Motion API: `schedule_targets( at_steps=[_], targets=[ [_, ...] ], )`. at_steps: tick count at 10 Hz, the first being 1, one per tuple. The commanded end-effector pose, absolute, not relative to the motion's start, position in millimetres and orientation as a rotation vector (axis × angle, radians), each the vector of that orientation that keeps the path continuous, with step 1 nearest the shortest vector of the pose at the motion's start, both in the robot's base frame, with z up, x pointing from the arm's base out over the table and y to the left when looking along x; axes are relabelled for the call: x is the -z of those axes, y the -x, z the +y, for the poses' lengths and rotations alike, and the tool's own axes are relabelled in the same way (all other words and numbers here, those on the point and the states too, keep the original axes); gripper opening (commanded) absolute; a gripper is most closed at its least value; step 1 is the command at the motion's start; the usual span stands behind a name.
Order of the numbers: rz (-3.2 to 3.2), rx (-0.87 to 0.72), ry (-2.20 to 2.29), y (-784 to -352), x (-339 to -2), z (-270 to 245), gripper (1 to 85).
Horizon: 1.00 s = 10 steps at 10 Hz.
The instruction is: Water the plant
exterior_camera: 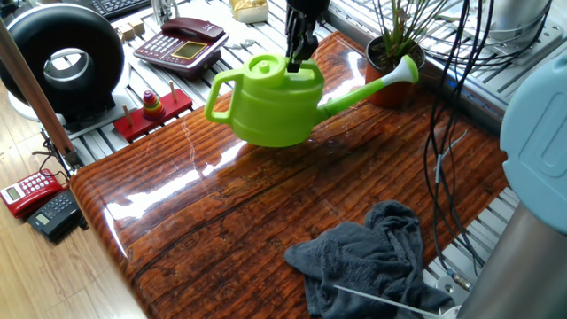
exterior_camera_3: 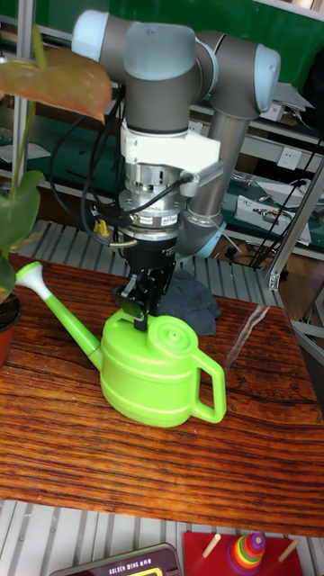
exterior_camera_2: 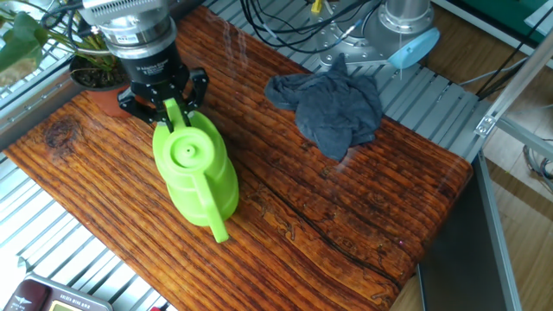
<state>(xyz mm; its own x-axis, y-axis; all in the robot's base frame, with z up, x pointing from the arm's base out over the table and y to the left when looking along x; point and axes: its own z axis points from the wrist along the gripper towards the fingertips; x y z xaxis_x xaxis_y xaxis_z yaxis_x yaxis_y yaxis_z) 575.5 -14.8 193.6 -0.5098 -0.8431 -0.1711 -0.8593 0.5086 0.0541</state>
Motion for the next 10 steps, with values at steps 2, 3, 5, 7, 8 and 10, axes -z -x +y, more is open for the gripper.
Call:
schedule_targets(
  at_steps=[2, 3, 5, 7, 8, 10],
  targets=[
    [2.646, -0.183, 1.480, -572.8, -183.3, -15.4, 1.0],
    [2.657, -0.188, 1.471, -572.0, -180.4, -15.5, 1.0],
    [2.679, -0.204, 1.470, -566.7, -177.1, -15.4, 1.0],
    [2.701, -0.196, 1.476, -563.0, -174.5, -19.1, 1.0],
    [2.715, -0.193, 1.468, -560.8, -173.0, -19.7, 1.0],
    [2.726, -0.214, 1.431, -559.6, -165.9, -12.1, 1.0]
  ],
)
